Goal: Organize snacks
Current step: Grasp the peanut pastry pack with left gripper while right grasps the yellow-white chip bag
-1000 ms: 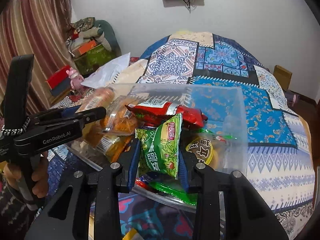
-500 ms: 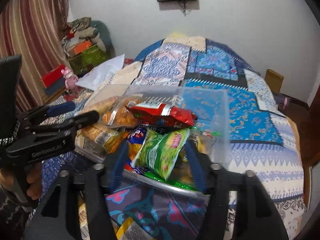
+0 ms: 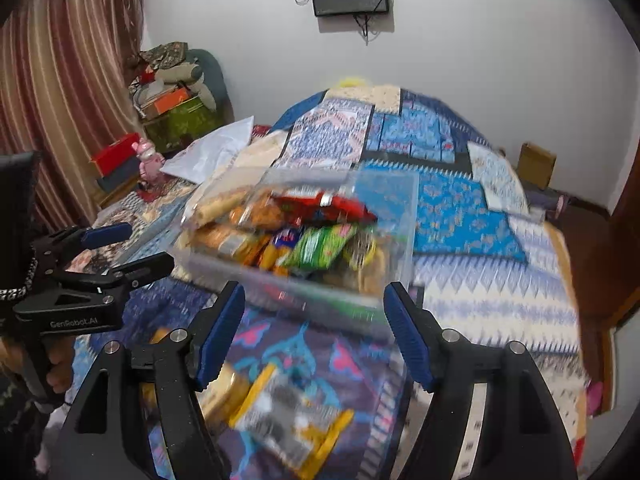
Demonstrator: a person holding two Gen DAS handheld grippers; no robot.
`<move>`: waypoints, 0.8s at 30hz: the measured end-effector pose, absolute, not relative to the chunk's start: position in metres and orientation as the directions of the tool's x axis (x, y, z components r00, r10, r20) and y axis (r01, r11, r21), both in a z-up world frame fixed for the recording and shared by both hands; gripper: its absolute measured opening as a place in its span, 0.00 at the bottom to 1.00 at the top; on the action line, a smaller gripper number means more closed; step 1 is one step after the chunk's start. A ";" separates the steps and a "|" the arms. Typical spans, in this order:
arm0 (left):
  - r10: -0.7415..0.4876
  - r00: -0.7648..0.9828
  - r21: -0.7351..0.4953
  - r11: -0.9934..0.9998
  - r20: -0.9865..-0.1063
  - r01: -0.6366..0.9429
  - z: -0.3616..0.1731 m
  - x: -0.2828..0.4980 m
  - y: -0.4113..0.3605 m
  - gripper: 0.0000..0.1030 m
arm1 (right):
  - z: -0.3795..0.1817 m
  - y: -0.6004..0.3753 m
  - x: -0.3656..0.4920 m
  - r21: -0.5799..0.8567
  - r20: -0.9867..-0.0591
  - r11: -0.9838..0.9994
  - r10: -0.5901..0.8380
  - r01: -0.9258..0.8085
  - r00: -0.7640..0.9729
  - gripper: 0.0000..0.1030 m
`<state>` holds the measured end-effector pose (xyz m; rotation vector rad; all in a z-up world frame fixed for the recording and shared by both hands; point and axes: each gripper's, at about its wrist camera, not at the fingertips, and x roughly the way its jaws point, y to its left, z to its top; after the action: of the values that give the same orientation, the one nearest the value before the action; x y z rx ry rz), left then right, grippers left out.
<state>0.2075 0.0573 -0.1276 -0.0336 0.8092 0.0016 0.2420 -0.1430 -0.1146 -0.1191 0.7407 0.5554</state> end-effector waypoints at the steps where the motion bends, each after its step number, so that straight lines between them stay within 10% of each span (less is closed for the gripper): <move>1: -0.013 0.684 -0.029 0.999 -0.729 -0.013 -0.130 0.204 0.056 0.86 | -0.118 -0.146 0.239 0.118 -0.677 0.844 0.454 -0.524 0.579 0.70; 24: -0.092 0.564 -0.143 0.989 -0.821 -0.046 -0.191 0.165 0.060 0.90 | -0.195 -0.135 0.217 0.082 -0.818 0.832 0.371 -0.549 0.439 0.79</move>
<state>0.1655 0.0603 -0.1912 -0.1545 0.9723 -0.0275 0.2166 -0.1347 -0.1950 -0.2075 0.9579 0.5768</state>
